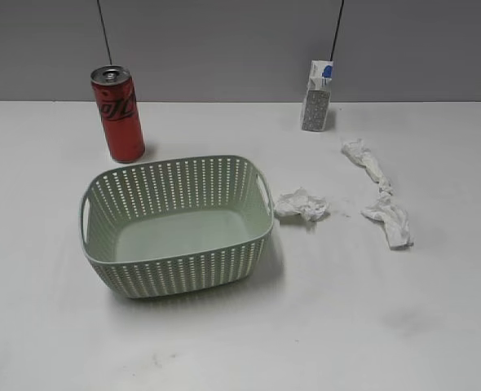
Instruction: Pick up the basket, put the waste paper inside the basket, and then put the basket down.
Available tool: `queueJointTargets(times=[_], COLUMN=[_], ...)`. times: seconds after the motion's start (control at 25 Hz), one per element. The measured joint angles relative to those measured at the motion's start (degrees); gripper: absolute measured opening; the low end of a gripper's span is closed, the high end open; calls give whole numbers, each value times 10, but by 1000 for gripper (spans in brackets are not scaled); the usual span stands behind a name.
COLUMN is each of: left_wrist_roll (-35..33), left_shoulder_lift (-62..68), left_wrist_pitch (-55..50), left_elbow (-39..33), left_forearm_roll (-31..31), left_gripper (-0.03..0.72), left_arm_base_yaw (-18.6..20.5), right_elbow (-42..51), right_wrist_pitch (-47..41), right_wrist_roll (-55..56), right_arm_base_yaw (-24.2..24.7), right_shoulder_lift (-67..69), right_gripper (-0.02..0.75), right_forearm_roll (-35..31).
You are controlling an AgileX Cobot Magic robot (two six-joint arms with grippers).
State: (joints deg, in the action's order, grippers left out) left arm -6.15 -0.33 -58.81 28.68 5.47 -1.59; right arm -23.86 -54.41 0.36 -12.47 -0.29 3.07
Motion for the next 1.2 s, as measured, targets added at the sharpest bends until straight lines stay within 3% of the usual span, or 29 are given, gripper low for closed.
queueJointTargets(times=[0.88,1.2], left_wrist_roll=[0,-4], left_shoulder_lift=[12,167], left_wrist_pitch=[6,110], left_elbow=[4,28], left_forearm_roll=[1,111], left_gripper=[533,533], left_arm_base_yaw=[0,0], right_elbow=[0,0], right_wrist_pitch=[0,0], right_wrist_roll=[0,0], right_arm_base_yaw=[0,0], right_shoulder_lift=[0,0], right_gripper=[499,499], right_forearm_roll=[0,0])
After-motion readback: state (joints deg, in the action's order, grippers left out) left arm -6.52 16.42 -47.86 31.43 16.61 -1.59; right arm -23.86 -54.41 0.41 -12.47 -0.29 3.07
